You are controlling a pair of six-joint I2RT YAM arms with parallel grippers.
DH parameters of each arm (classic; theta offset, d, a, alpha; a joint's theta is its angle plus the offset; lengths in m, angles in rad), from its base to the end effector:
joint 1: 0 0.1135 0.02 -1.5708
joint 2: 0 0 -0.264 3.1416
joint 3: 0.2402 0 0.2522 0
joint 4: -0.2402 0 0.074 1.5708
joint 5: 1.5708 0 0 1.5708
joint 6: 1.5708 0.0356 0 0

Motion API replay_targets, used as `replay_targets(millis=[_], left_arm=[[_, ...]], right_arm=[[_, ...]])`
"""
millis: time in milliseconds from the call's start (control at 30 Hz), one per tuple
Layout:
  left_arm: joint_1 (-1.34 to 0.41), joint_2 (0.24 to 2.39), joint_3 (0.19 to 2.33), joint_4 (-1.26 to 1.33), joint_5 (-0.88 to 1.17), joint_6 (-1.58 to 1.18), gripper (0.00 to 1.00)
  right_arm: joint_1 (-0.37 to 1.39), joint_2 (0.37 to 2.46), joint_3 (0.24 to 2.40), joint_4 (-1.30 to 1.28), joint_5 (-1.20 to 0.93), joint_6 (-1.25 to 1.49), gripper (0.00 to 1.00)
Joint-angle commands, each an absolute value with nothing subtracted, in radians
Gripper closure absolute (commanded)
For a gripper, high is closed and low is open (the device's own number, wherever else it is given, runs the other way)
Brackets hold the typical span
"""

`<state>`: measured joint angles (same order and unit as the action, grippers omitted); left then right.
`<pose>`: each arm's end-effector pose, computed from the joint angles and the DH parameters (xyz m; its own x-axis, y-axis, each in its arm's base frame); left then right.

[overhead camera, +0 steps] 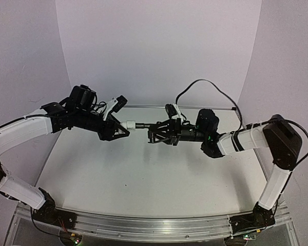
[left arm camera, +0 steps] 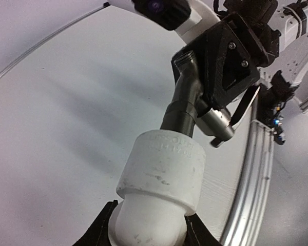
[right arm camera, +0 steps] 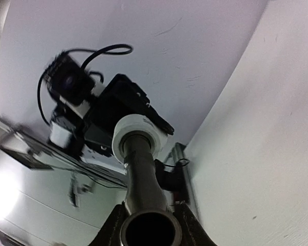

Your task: Install the water faucets

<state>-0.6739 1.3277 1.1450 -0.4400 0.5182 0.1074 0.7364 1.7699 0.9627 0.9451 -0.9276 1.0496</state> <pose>0.2183 -0.1969 0.3230 -0.3613 0.4077 -0.8386 0.9004 0.3862 -0.2001 0.2620 0.2759 0.2499 -0.8079 -0.0303 -0.5886 -0.5813 -0.1239 0.8042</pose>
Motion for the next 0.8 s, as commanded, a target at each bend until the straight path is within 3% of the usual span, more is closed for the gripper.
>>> replay_targets(millis=[0,33,100,133,233,267,367,500,567,700,767], left_arm=[[-0.68,1.337,1.182,-0.261,0.343,0.187,1.0],[-0.68,1.332,1.172,-0.262,0.369,0.182,1.0],[-0.681,1.316,1.15,-0.264,0.415,0.166,1.0],[-0.679,1.299,1.127,-0.266,0.466,0.142,1.0],[-0.678,1.272,1.096,-0.277,0.536,0.099,1.0],[-0.676,1.262,1.086,-0.291,0.588,0.074,1.0],[-0.67,1.268,1.098,-0.334,0.718,0.021,1.0],[-0.67,1.305,1.116,-0.362,0.944,-0.072,1.0],[-0.669,1.332,1.105,-0.365,1.122,-0.122,1.0],[-0.667,1.338,1.093,-0.374,1.114,-0.128,1.0],[-0.667,1.343,1.099,-0.376,1.113,-0.129,1.0]], right_arm=[[0.738,1.846,0.978,1.674,-0.943,1.87,1.0],[0.727,1.831,0.954,1.637,-0.931,1.861,0.96],[0.704,1.787,0.921,1.517,-0.929,1.774,0.75],[0.689,1.725,0.892,1.355,-0.932,1.629,0.61],[0.67,1.614,0.881,1.011,-0.922,1.316,0.4],[0.667,1.54,0.897,0.731,-0.873,1.083,0.27],[0.667,1.422,0.955,0.34,-0.735,0.704,0.14],[0.667,1.292,0.96,0.149,-0.538,0.344,0.07],[0.667,1.178,0.898,0.143,-0.438,-0.052,0.04],[0.672,1.128,0.848,0.161,-0.562,-0.433,0.03],[0.676,1.102,0.788,0.268,-0.729,-0.552,0.03]])
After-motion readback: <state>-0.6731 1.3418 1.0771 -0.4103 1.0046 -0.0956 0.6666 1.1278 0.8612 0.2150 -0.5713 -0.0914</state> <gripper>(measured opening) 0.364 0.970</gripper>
